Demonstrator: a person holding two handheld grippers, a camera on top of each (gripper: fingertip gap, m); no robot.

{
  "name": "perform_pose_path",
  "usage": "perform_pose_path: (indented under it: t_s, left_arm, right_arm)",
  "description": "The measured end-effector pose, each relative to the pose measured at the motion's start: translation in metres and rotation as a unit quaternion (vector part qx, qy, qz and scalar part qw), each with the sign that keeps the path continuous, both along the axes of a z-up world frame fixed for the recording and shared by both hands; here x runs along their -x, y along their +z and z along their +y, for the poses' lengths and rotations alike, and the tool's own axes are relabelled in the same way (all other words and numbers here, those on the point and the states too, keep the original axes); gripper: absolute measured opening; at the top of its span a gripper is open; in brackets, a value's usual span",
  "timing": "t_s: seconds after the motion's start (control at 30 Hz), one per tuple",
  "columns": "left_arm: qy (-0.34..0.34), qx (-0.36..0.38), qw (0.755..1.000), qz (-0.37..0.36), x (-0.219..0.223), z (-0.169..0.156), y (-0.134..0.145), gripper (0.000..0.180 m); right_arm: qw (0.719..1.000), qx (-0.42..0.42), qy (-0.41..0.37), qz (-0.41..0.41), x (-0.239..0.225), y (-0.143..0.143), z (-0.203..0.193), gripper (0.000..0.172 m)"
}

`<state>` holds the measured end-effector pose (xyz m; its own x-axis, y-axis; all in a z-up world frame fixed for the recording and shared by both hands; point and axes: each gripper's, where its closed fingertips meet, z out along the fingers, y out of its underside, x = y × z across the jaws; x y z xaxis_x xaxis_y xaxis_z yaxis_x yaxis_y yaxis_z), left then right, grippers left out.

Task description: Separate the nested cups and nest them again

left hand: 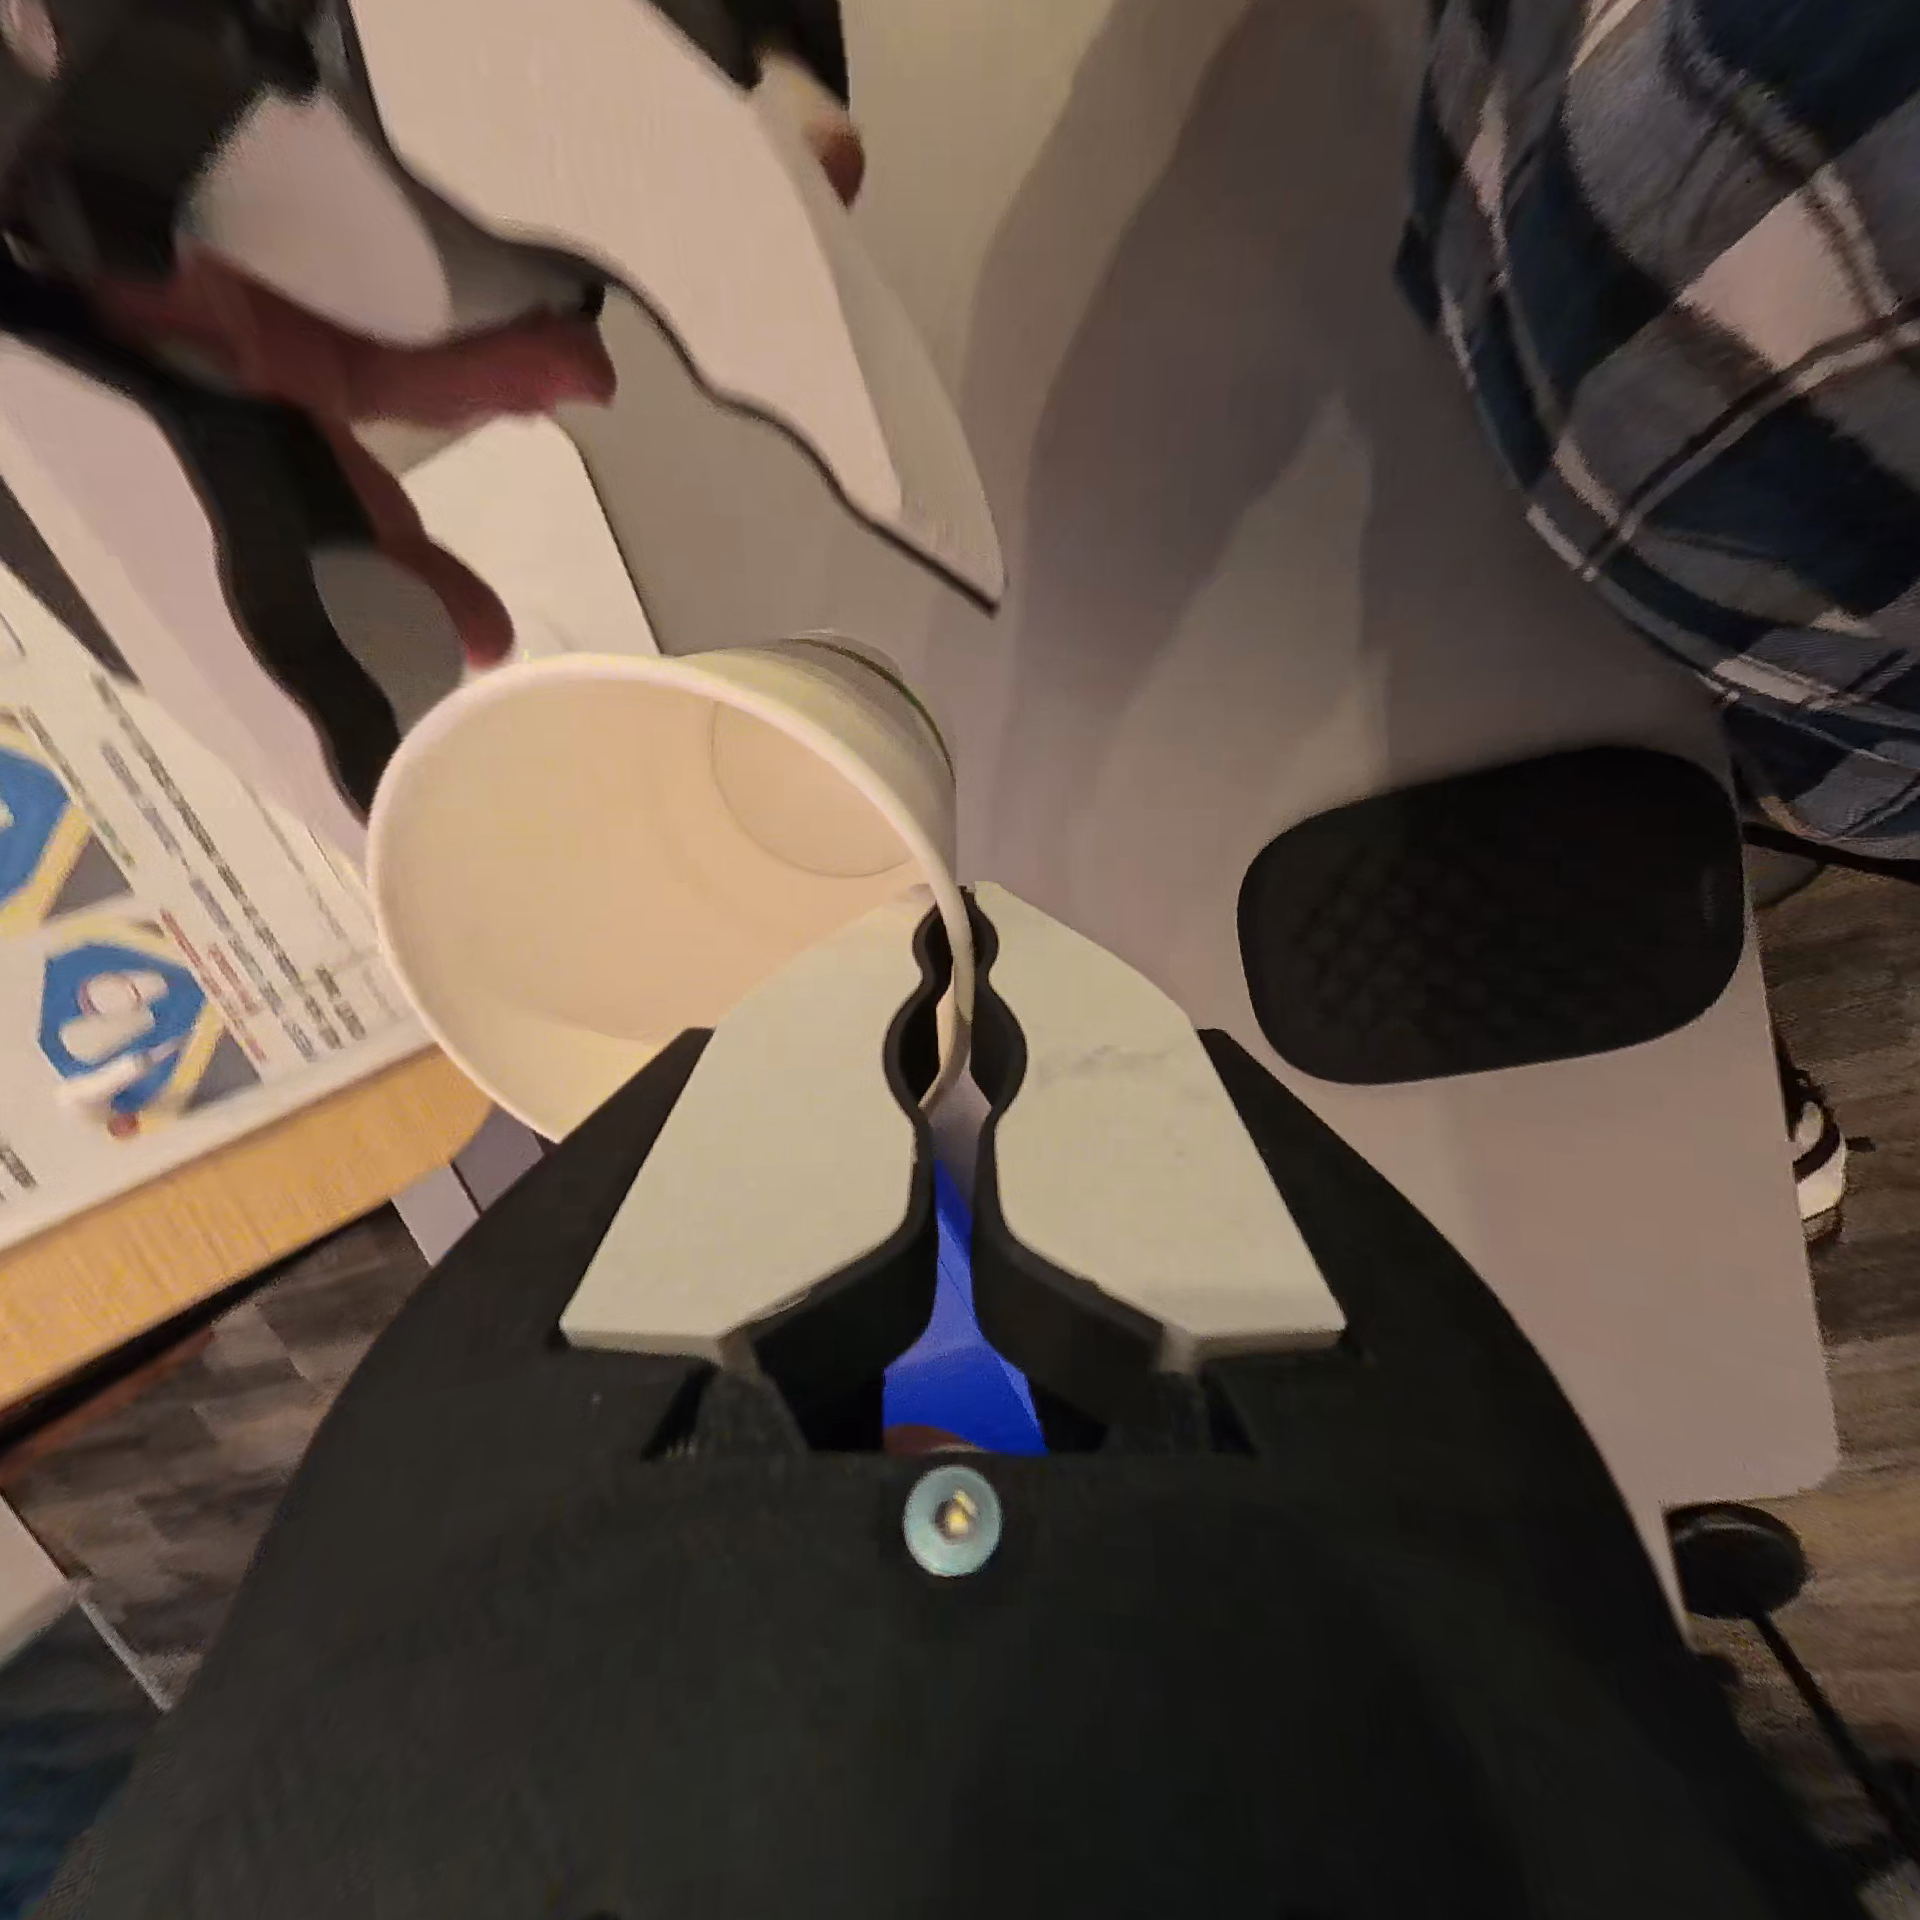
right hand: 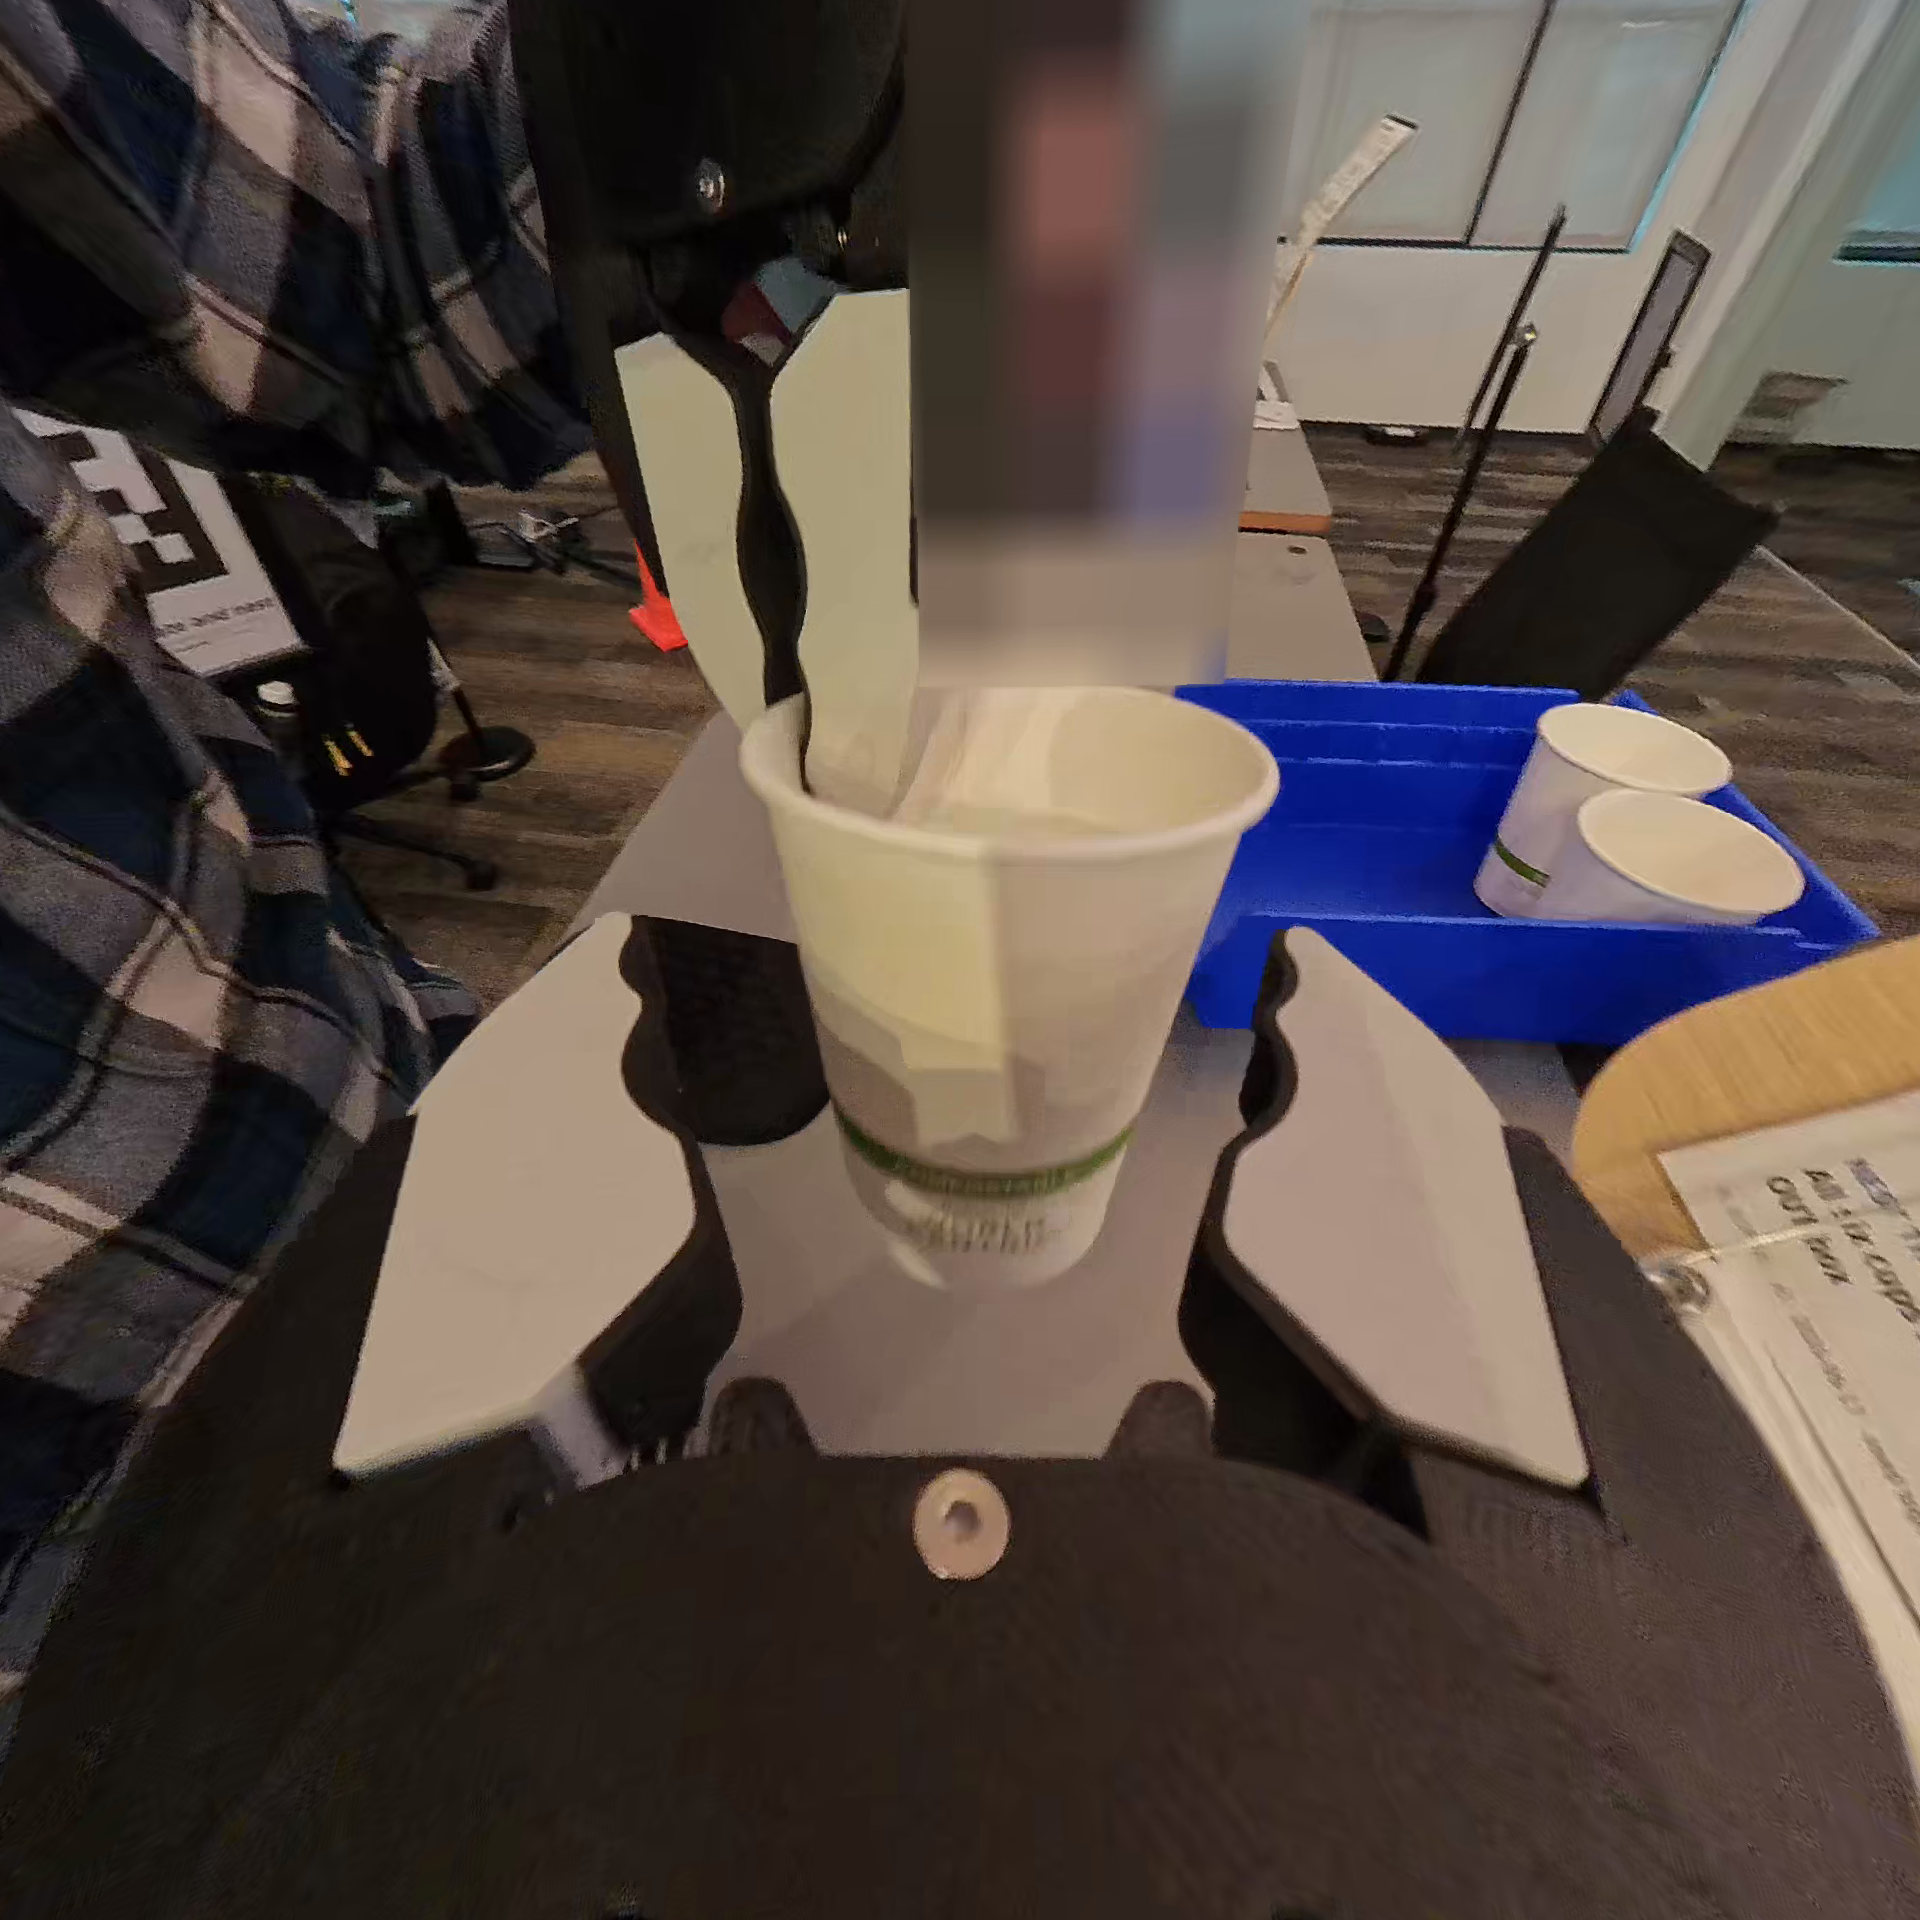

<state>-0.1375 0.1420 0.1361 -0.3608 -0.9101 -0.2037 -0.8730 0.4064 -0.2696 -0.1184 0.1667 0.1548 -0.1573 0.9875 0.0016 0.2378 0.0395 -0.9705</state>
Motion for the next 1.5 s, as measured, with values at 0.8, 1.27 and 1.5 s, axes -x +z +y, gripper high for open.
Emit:
perform_pose_path:
  t_s: [0.8, 1.27, 1.5]
  left_arm:
    - [0.003, -0.014, 0.992, -0.122, -0.042, 0.018, 0.039, 0.029]
    - [0.108, 0.02, 0.987, -0.116, -0.009, 0.029, -0.009, 0.0]
    - [0.127, 0.024, 0.987, -0.093, -0.002, 0.029, -0.019, 0.0]
  right_arm:
    - [0.984, 0.063, -0.127, 0.106, -0.096, 0.018, 0.04, 0.087]
    - [0.776, -0.055, -0.614, 0.133, -0.464, 0.031, 0.197, 0.087]
    - [0.727, -0.063, -0.674, 0.11, -0.525, 0.001, 0.236, 0.087]
